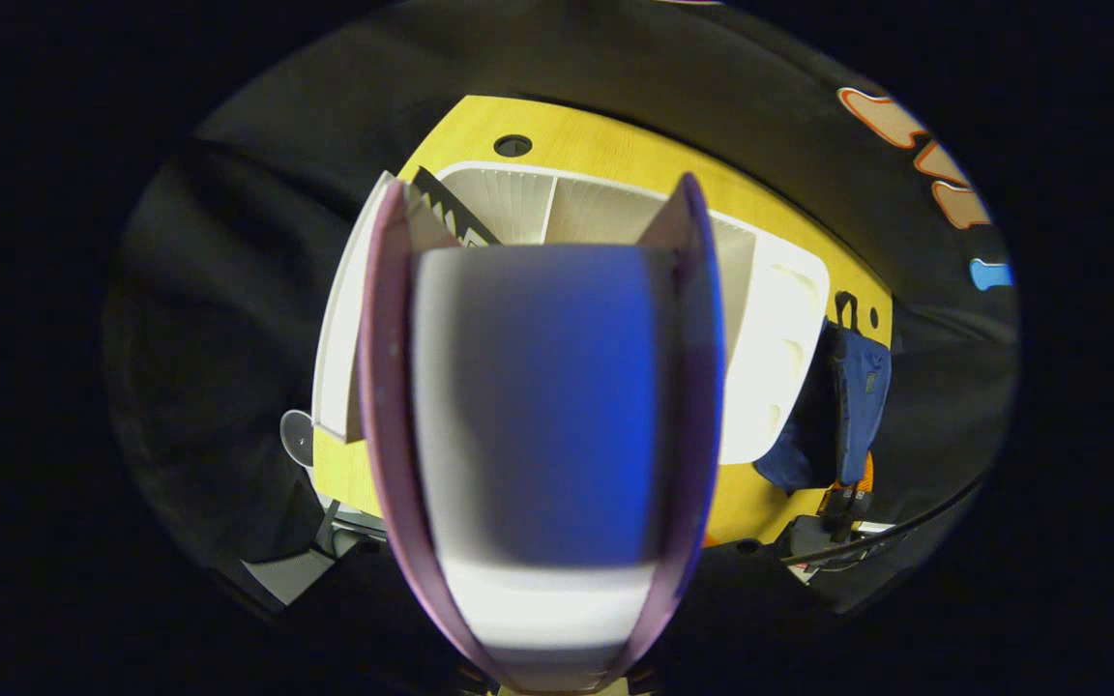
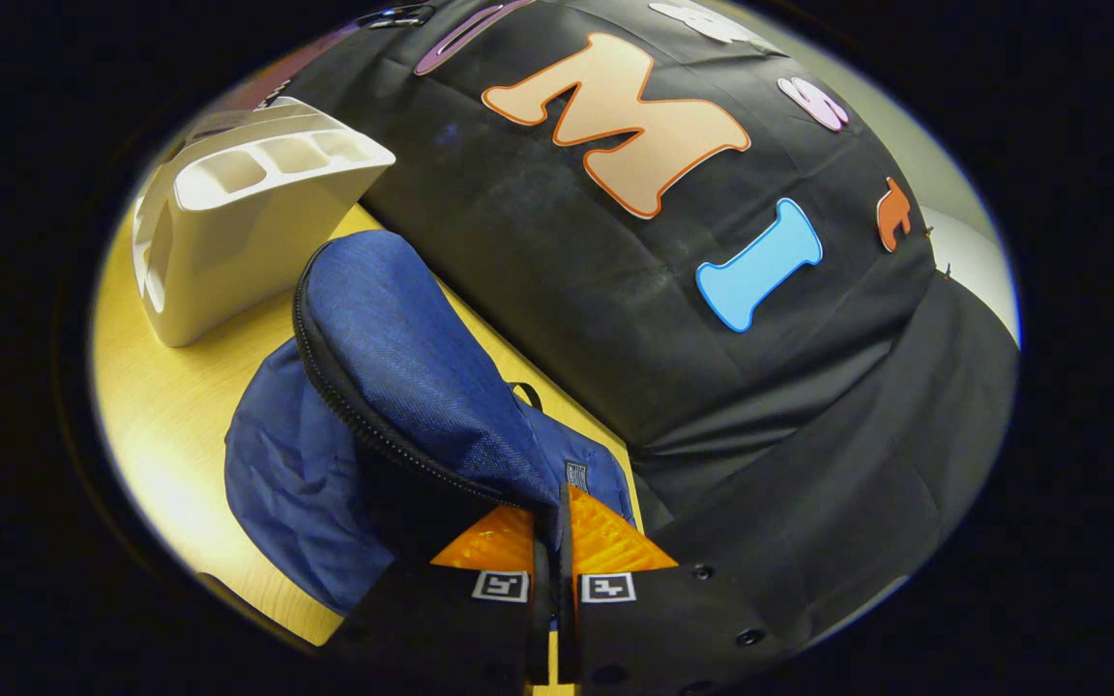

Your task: Open the schoolbag, grab two books from the bookshelf and put them into the schoolbag.

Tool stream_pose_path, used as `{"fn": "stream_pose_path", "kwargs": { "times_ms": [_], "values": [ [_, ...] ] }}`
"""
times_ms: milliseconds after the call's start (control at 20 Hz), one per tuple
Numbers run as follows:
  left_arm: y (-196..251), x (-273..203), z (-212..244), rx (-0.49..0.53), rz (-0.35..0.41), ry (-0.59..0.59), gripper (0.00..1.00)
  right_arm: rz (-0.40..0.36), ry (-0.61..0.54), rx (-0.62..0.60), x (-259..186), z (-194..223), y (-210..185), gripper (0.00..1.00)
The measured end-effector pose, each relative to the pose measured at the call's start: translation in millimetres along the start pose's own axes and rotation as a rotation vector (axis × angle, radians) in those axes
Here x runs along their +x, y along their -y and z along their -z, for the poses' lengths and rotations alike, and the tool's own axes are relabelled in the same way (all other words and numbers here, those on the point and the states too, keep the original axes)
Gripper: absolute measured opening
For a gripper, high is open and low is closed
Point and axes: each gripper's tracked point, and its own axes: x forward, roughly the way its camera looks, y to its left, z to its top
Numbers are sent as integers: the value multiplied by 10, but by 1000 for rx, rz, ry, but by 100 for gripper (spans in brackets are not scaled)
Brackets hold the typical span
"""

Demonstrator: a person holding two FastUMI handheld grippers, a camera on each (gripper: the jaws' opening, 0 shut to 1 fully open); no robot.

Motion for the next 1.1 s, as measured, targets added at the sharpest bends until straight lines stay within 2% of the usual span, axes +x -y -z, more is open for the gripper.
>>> {"fn": "stream_pose_path", "kwargs": {
  "times_ms": [350,550,650,850,1100],
  "values": [
    [383,-597,230,38,89,99,41,-18,-1,65,13,37,84,6],
    [727,-750,339,73,145,148,41,-34,-7,126,35,53,123,6],
    [966,-771,416,77,196,148,41,-39,-11,151,45,53,169,6],
    [1543,-661,488,108,327,142,41,-54,-26,230,69,93,211,6],
    [2281,-151,491,139,488,146,41,-62,-36,296,120,111,273,7]
  ]
}}
